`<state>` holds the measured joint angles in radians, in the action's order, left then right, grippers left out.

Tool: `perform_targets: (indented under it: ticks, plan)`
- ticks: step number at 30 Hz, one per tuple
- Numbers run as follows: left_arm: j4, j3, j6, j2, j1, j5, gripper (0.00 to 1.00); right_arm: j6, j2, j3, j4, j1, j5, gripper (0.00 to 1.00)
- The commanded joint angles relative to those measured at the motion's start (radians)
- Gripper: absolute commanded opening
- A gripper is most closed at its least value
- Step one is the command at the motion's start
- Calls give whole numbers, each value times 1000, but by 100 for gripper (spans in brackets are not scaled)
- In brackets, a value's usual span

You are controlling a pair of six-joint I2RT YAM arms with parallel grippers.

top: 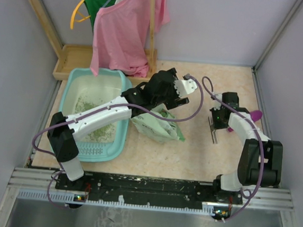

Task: Fill the litter box with clean litter
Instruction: Pick up the clamp at the center of the board.

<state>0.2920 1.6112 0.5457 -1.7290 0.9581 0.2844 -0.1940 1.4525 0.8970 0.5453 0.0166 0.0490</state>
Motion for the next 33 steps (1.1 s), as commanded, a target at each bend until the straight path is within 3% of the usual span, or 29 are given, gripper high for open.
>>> perform_targets:
  ticks: [1,10,15,22,26,30,33]
  plan:
    - [1,15,-7,-2,4,-5,99,7,-61,8,-39,-4,-33,0]
    - [4,17,-7,0,4,0,99,-16,-85,39,3,-14,15,0]
    - [3,20,-31,41,-2,-48,99,-46,-106,186,152,-107,241,0]
    - [18,-27,-121,203,-110,-250,100,-265,-280,287,286,-132,449,0]
    - [131,-40,-99,286,-162,-339,100,-386,-393,285,353,-133,592,0]
    - [346,-23,-51,333,-173,-404,100,-515,-496,274,403,-133,702,0]
    - [405,-85,-55,414,-174,-462,100,-582,-516,302,459,-133,770,0]
